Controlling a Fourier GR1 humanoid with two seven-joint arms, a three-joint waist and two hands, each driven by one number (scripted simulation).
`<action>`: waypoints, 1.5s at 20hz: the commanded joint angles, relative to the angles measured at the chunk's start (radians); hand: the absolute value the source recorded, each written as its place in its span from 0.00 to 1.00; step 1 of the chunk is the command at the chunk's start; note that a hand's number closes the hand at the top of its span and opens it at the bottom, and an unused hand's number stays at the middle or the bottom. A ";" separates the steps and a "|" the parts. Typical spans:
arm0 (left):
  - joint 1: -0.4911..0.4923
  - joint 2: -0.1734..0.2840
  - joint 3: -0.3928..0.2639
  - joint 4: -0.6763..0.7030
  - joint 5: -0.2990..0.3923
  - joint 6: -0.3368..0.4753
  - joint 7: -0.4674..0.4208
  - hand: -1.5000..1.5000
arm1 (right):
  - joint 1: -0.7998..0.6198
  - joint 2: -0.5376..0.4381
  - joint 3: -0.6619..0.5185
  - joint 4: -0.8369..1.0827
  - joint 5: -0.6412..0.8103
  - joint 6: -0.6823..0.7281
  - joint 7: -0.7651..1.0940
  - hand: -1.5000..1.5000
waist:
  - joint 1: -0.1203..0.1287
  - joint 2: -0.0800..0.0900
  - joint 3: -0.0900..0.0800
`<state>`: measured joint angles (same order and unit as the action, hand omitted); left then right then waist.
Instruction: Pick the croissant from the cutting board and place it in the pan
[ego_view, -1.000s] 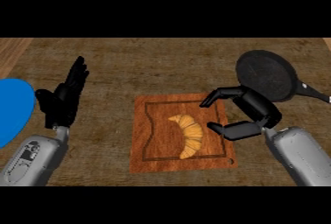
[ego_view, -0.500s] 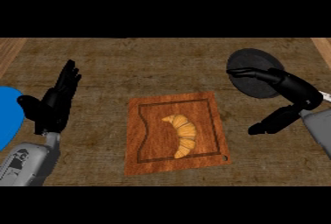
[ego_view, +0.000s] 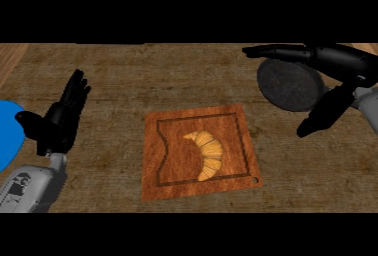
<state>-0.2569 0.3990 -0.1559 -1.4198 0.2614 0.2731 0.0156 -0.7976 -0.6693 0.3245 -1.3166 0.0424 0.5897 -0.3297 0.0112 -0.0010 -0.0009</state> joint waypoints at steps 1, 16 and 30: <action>0.053 -0.014 0.015 -0.002 -0.018 -0.002 -0.038 0.50 | -0.091 0.055 -0.014 -0.065 0.014 0.027 0.133 0.00 | -0.004 -0.001 0.000; 0.073 -0.030 0.071 -0.096 -0.048 -0.049 0.048 0.50 | 0.003 0.295 0.018 -0.267 0.042 0.140 0.394 0.00 | -0.012 -0.003 0.001; -0.030 -0.084 0.139 0.067 -0.096 -0.105 0.003 0.50 | 0.116 0.344 0.044 -0.201 0.336 0.130 0.356 0.00 | -0.011 0.003 0.001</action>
<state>-0.2463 0.3291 -0.0395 -1.4139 0.1738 0.1791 0.0301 -0.7389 -0.3058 0.3539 -1.5355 0.2908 0.7300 0.1020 0.0023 0.0004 -0.0003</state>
